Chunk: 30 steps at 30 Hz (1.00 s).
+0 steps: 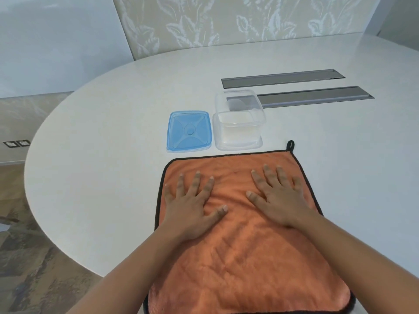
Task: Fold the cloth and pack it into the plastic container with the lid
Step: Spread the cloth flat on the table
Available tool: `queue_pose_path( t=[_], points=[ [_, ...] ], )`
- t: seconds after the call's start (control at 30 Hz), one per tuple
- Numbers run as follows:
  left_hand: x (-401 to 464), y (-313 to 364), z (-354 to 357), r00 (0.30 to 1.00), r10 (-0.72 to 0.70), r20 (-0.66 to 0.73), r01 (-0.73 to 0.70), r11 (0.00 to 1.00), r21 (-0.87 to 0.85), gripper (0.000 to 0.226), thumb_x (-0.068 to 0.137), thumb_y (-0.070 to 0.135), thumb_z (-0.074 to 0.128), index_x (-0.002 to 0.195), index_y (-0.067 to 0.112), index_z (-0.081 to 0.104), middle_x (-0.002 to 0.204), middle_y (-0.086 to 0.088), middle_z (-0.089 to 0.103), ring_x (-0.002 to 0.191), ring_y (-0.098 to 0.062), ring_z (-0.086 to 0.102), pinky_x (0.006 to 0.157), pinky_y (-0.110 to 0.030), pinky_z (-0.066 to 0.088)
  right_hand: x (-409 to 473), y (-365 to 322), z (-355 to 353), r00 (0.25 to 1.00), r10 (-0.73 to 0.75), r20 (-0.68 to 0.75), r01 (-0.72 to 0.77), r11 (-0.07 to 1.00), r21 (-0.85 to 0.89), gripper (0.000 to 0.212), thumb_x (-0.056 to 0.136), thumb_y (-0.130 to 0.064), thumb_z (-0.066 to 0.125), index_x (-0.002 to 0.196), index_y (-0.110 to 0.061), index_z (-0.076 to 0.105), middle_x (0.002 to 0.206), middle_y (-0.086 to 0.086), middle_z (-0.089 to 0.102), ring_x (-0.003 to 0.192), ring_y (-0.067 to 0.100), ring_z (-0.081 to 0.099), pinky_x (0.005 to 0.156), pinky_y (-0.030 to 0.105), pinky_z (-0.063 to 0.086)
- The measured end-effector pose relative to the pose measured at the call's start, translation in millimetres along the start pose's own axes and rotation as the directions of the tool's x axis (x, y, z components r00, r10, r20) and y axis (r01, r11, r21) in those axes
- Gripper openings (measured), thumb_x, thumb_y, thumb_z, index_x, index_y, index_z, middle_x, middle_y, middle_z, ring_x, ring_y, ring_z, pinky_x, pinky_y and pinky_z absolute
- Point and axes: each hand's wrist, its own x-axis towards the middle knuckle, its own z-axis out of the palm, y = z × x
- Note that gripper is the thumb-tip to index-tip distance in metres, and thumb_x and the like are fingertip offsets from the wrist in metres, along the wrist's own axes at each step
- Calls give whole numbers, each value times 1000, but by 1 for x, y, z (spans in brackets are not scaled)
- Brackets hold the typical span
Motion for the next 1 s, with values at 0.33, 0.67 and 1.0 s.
queue_pose_path(
  t=[0.33,0.67,1.0],
  points=[
    [19,-9,-4,999,-32,-37,31,999,-35,102,70,103,6,157,53,-7,172,9,-7,156,-32,-16,116,-68,-15,29,13,-4,996,5,-91,-9,999,-50,91,77,-93,-3,157,-49,-6,171,-5,-10,156,27,-14,118,62,-6],
    [47,-22,-9,993,-110,-40,109,993,-37,102,71,102,2,159,49,-4,173,3,-6,156,-33,-16,121,-60,-14,52,29,-11,992,47,-118,-51,998,-30,95,75,-94,-4,158,-47,-2,172,-4,-5,156,25,-10,122,53,-3],
    [52,-24,-10,993,-116,-38,115,993,-27,103,70,102,3,159,50,-1,173,4,-5,157,-32,-14,121,-60,-13,58,31,-11,992,42,-119,-46,999,-27,96,75,-96,-3,158,-47,-2,172,-4,-5,156,25,-9,121,54,-3]
  ],
)
